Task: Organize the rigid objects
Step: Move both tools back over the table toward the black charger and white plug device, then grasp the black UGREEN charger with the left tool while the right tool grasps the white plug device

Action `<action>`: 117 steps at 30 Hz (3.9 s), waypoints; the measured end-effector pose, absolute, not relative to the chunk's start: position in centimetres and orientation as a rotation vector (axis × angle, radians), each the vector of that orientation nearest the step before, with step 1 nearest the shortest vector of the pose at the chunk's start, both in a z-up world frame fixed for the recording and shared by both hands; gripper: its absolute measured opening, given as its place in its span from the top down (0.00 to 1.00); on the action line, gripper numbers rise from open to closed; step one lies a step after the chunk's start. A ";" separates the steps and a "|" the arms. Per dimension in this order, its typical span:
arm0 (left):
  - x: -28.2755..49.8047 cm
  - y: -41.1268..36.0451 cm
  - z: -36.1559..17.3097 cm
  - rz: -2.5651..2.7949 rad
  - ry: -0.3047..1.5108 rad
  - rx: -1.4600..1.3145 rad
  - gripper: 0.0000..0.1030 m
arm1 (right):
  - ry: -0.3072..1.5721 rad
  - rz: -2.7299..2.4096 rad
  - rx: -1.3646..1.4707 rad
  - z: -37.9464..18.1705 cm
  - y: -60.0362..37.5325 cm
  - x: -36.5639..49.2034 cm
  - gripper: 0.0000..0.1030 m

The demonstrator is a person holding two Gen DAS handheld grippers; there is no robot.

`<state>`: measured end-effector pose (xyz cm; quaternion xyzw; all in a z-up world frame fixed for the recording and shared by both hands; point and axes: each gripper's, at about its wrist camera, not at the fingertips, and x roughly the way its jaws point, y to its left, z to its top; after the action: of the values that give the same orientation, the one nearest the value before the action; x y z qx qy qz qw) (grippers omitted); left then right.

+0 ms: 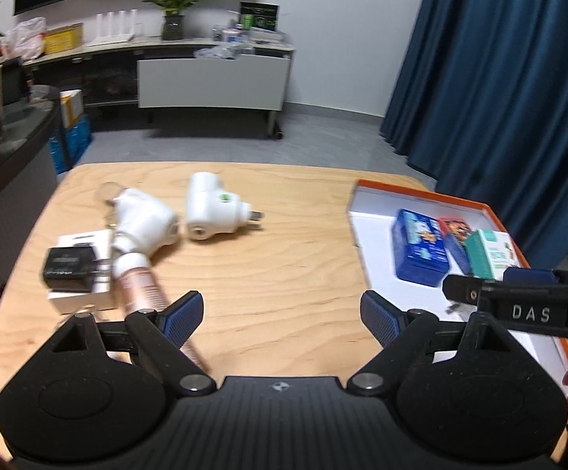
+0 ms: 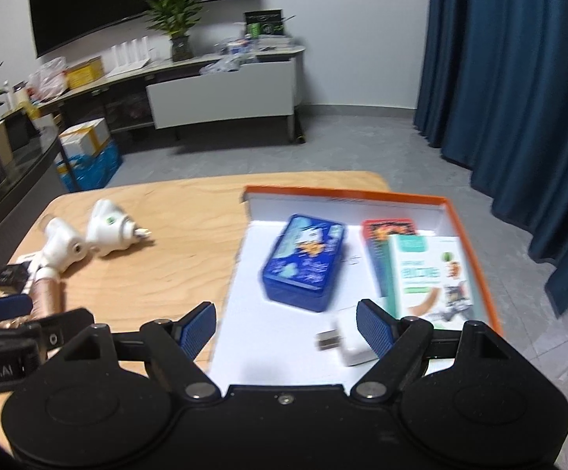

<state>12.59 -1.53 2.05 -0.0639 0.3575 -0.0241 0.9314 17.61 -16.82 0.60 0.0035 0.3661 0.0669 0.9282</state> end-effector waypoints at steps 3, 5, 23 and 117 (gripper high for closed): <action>12.2 -0.3 2.2 -0.026 0.723 -0.137 0.13 | 0.756 0.166 -0.009 0.5 -15.4 17.6 0.10; 12.0 0.6 2.1 -0.010 0.716 -0.141 0.12 | 0.760 0.187 -0.015 0.3 -14.5 17.6 0.10; 12.2 9.4 0.3 0.248 0.702 -0.177 0.04 | 0.795 0.238 -0.057 -0.8 -12.0 17.5 0.10; 13.0 11.9 -0.6 0.084 0.500 -0.288 0.37 | 0.836 0.642 -0.268 -4.4 0.0 30.7 0.23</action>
<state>13.03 11.90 -0.63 -0.1421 0.2463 0.0415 0.9578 30.69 0.01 -4.42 -0.1273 0.3976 0.3054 0.8558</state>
